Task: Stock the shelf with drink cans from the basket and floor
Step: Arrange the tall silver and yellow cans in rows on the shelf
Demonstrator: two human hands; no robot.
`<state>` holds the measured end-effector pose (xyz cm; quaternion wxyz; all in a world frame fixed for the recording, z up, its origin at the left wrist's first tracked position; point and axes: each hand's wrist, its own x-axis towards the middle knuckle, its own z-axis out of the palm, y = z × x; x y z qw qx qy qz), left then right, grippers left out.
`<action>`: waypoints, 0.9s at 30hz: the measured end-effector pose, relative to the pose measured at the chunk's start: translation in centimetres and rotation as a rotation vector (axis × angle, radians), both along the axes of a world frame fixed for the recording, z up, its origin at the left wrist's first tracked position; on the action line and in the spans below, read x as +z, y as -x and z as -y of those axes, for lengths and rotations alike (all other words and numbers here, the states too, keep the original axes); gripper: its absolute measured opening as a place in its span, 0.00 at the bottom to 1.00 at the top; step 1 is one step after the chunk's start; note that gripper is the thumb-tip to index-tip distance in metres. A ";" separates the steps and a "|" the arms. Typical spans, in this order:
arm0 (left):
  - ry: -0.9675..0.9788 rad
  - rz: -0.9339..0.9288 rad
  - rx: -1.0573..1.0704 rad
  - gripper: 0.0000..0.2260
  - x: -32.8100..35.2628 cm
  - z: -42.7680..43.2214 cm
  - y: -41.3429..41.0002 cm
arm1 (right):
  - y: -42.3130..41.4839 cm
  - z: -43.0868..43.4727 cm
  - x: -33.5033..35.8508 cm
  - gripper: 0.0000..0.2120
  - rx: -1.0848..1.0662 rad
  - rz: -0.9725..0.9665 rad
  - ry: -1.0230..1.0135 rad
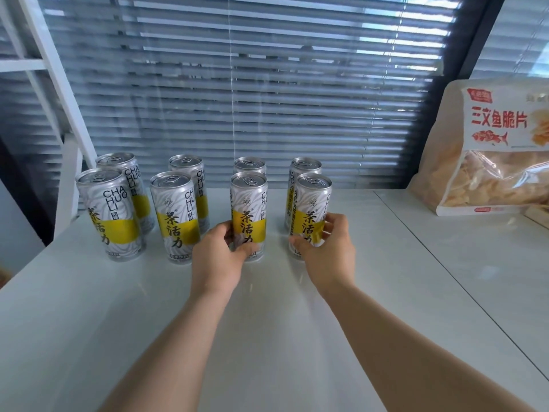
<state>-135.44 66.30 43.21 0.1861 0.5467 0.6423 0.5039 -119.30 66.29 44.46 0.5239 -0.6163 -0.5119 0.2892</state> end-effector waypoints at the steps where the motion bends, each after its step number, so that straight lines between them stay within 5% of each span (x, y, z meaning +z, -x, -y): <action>1: 0.000 -0.001 -0.002 0.18 0.0 0.0 0.0 | 0.1 -0.1 0.0 0.23 -0.002 0.005 0.000; 27: 0.047 -0.047 0.018 0.14 0.6 0.6 -0.6 | -0.8 -0.1 0.2 0.30 0.063 0.039 0.030</action>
